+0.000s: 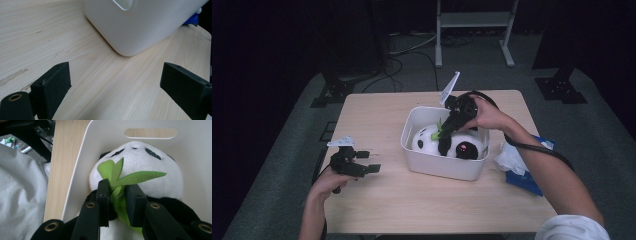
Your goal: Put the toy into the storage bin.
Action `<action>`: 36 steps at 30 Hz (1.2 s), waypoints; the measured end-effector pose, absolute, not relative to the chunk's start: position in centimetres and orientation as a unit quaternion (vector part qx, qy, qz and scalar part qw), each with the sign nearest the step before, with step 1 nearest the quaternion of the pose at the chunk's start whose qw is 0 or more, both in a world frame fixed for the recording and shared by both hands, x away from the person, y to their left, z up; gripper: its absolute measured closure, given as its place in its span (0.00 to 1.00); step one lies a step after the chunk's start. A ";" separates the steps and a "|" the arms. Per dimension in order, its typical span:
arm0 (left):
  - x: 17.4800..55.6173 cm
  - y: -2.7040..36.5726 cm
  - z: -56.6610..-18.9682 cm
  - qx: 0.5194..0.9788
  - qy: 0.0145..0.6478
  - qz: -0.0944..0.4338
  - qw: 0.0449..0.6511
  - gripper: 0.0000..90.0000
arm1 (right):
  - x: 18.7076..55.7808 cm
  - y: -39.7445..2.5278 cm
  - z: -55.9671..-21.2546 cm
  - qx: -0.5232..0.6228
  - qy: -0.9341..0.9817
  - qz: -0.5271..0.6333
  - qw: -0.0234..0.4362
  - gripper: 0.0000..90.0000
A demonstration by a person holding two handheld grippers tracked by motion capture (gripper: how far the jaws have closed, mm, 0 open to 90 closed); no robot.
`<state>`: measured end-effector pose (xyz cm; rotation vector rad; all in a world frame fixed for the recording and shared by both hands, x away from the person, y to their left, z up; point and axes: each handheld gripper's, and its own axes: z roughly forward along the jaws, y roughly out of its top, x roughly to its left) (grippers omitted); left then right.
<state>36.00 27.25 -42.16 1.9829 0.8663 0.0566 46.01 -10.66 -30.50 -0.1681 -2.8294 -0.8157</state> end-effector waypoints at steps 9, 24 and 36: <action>36.0 27.2 -42.1 0.808 0.353 0.025 0.471 0.09 | 46.0 -11.0 -32.4 -0.079 -0.954 -0.271 0.103 0.79; 35.7 27.1 -41.8 0.809 0.348 0.029 0.472 0.09 | 45.6 -12.4 -31.5 -0.112 -0.943 -0.298 0.100 0.64; 35.6 27.0 -41.7 0.814 0.345 0.033 0.467 0.09 | 44.7 -14.7 -29.9 -0.122 -0.932 -0.330 0.091 0.62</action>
